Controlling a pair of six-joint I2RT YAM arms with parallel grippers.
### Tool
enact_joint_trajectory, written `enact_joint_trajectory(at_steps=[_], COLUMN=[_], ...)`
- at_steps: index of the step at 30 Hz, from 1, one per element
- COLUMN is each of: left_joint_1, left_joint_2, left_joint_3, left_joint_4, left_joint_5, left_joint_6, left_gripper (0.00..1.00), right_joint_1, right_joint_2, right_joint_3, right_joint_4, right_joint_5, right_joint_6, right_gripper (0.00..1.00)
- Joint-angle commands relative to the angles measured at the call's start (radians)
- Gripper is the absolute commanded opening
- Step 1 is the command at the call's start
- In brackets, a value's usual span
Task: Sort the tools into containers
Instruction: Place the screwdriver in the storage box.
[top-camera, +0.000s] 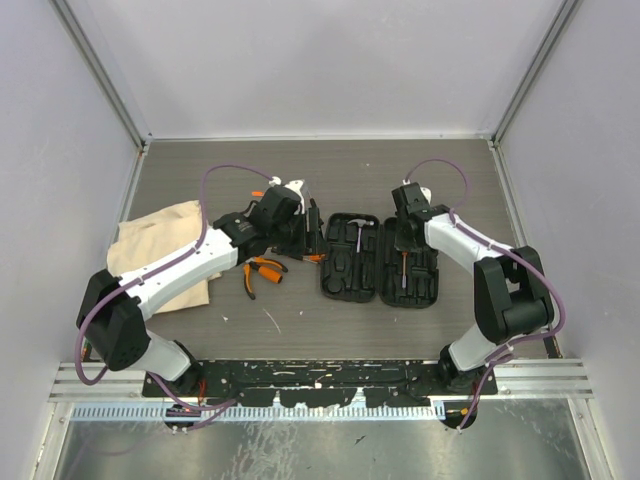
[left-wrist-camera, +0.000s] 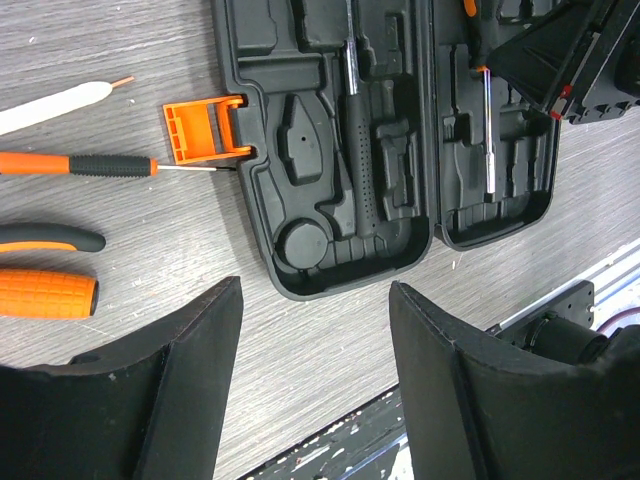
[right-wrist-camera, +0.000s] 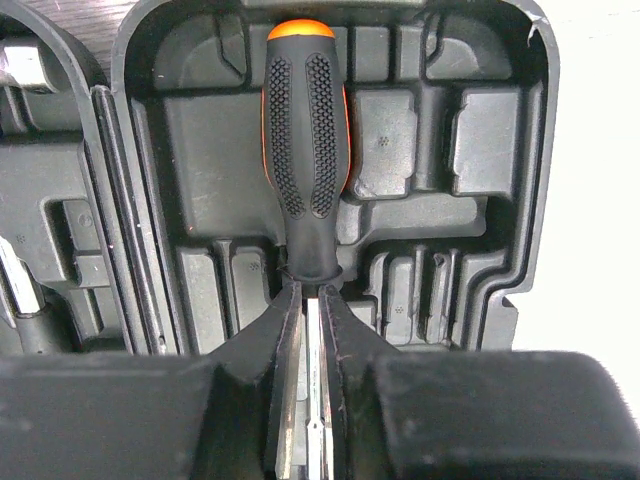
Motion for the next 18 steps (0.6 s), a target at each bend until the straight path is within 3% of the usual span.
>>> enact_joint_trajectory(at_steps=[1,9,18], left_joint_1=[0.001,-0.016,-0.182], left_joint_2=[-0.008,-0.01,0.133], left_joint_3=[0.026,0.044,0.187], left_joint_4=[0.022,0.007,0.012], left_joint_5=[0.014,-0.042,-0.099], left_joint_6=[-0.006,0.034,0.077], left_gripper=[0.61,0.62,0.6], right_joint_1=[-0.004,-0.018,-0.076], right_joint_2=[0.011,-0.081,-0.007], right_joint_3=[0.031,0.032,0.095], right_joint_4=[0.033,0.02,0.021], right_joint_5=[0.007,-0.011,-0.137], right_joint_6=[0.001,0.012,0.024], right_gripper=[0.18,0.26,0.27])
